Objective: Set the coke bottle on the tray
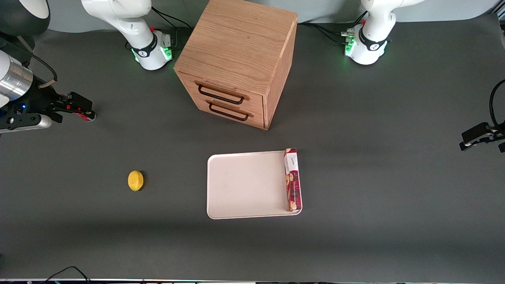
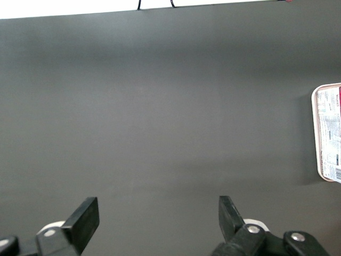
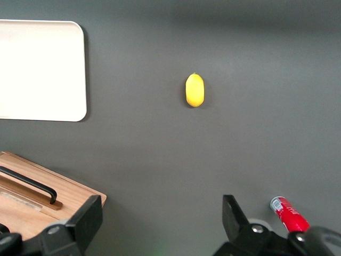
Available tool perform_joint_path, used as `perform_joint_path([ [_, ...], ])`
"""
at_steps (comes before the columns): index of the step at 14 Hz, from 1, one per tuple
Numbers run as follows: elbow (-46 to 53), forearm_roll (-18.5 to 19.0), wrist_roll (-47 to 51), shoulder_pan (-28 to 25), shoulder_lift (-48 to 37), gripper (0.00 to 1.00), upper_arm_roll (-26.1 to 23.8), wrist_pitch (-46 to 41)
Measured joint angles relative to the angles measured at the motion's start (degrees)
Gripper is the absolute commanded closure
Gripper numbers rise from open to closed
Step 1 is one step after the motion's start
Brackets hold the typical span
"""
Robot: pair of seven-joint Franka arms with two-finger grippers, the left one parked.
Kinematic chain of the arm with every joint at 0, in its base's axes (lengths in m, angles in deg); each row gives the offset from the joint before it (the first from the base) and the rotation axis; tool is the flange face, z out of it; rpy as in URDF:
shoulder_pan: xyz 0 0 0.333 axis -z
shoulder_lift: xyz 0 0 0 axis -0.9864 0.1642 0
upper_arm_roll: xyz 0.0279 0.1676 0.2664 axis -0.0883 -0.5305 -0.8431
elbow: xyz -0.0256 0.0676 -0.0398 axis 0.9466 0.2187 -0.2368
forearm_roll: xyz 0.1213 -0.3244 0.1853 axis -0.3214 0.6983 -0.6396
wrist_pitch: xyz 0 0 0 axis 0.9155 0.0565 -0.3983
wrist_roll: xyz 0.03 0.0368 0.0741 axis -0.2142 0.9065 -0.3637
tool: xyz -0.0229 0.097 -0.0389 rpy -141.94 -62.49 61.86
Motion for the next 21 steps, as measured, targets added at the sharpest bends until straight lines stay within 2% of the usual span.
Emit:
perform_joint_path([
  [7,0.2,0.1,-1.1,0.4,0.0,0.00,1.4,-2.5],
  [10,-0.2,1.2,-8.7,0.9,-0.6,0.00,8.3,-7.6],
  [12,-3.8,5.7,-17.5,1.7,-2.3,0.00,13.5,-7.7],
  [14,-12.6,10.2,-22.0,2.4,-5.9,0.00,16.6,-2.5],
  [17,-32.0,16.3,-24.7,2.4,-13.9,0.00,22.2,11.2],
  [21,-49.0,22.8,-32.2,2.5,-16.9,0.00,35.4,30.9],
])
